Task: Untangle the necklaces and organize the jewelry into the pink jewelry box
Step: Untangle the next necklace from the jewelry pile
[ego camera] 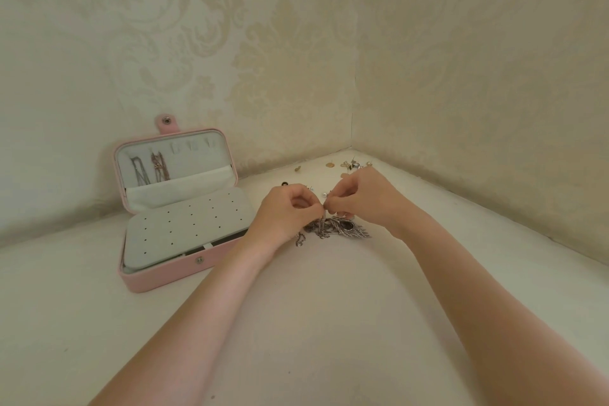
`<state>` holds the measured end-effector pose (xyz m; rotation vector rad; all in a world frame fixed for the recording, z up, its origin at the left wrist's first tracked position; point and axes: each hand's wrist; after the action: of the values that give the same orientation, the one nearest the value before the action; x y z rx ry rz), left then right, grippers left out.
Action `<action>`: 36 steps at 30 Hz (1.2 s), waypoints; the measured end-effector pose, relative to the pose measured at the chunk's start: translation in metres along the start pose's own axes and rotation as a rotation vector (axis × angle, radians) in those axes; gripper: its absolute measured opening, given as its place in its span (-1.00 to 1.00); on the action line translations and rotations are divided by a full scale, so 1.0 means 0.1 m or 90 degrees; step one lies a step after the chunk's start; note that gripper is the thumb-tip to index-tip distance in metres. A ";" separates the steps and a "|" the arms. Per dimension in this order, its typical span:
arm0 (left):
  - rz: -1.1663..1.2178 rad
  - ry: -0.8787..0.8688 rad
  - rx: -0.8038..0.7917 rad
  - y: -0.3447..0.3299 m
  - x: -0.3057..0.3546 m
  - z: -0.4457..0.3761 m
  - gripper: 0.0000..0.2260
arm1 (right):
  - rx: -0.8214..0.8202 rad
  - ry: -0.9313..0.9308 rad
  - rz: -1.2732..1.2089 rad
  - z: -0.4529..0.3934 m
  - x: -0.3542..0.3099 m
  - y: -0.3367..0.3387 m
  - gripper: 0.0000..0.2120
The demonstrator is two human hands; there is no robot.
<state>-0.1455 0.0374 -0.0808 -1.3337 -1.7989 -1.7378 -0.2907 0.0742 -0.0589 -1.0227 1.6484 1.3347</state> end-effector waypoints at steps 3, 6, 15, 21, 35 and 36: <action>-0.026 -0.037 0.027 0.00 -0.01 -0.01 -0.80 | 0.018 0.011 0.045 -0.01 -0.01 -0.02 -0.78; -0.048 -0.082 0.047 0.00 -0.01 0.00 -0.74 | 0.023 0.026 0.078 -0.02 -0.01 -0.04 -0.80; -0.084 -0.125 0.053 -0.02 0.00 0.01 -0.66 | -0.009 0.026 0.015 -0.03 0.01 -0.03 -0.81; -0.028 -0.100 0.042 -0.03 0.01 0.01 -0.66 | -0.015 -0.003 -0.076 -0.01 0.03 -0.03 -0.78; 0.250 0.042 0.005 0.01 0.08 0.05 -0.78 | -0.007 -0.028 -0.280 0.00 0.01 -0.08 -0.78; 0.301 0.058 -0.004 0.01 0.08 0.04 -0.78 | -0.005 -0.013 -0.303 0.00 0.01 -0.09 -0.78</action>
<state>-0.1474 0.0442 -0.0748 -1.5040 -1.2942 -1.5147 -0.2831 0.0732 -0.0628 -1.3020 1.2762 1.0281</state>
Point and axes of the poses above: each hand's wrist, its own z-axis away from the middle knuckle, its own y-axis out of the back of the hand, x = y × z, and after that the axes turned 15 degrees about -z, right-handed
